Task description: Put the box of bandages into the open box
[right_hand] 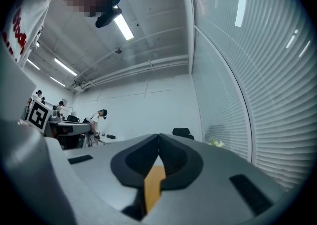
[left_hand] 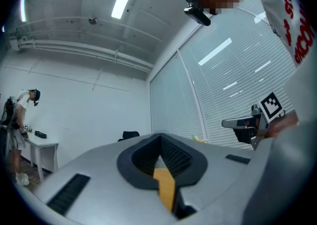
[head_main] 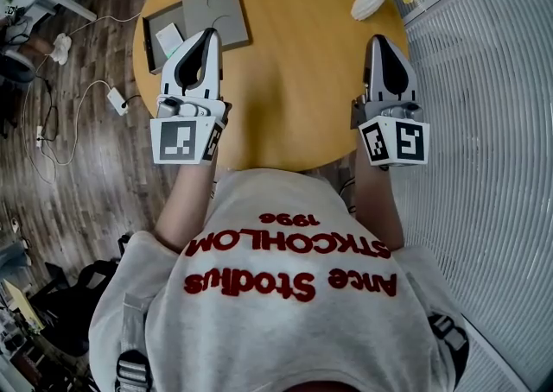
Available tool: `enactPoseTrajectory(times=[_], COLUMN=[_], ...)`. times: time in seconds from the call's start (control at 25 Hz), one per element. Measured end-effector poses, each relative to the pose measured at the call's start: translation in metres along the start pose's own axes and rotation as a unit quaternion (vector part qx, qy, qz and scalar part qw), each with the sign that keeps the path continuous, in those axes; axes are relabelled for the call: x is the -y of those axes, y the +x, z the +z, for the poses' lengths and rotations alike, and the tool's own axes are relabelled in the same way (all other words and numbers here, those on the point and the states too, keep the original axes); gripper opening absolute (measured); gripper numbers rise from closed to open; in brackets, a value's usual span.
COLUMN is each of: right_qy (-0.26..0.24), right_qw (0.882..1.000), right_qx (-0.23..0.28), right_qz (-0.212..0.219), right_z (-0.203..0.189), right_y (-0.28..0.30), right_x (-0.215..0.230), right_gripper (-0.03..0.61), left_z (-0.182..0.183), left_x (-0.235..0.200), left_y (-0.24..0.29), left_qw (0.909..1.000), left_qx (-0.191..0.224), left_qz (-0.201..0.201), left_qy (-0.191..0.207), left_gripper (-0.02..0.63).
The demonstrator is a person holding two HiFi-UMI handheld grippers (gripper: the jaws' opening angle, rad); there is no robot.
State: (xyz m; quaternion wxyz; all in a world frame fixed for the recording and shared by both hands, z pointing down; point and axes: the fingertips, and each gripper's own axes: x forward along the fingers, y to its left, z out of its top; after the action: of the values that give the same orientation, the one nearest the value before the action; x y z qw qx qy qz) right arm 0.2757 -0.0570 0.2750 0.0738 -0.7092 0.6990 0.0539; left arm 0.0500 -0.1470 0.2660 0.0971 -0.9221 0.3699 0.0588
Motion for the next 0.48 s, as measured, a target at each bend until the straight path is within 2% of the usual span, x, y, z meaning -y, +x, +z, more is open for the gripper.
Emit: enactPoseTrajectory(times=[0.2, 0.48], right_qy=[-0.005, -0.010], right_qw=[1.000, 1.000], right_qx=[-0.004, -0.010], right_qz=[-0.005, -0.007], right_z=[-0.002, -0.011], right_y=[0.002, 0.005], right_x=[-0.009, -0.012], right_gripper=[0.006, 0.006], left_z=[-0.004, -0.011], left_x=[-0.014, -0.013], left_y=[-0.005, -0.002], left_qw=[0.9997, 0.9999], left_qx=[-0.004, -0.002], left_qz=[0.011, 0.003], left_qy=[-0.019, -0.016], left_gripper=[0.006, 0.006])
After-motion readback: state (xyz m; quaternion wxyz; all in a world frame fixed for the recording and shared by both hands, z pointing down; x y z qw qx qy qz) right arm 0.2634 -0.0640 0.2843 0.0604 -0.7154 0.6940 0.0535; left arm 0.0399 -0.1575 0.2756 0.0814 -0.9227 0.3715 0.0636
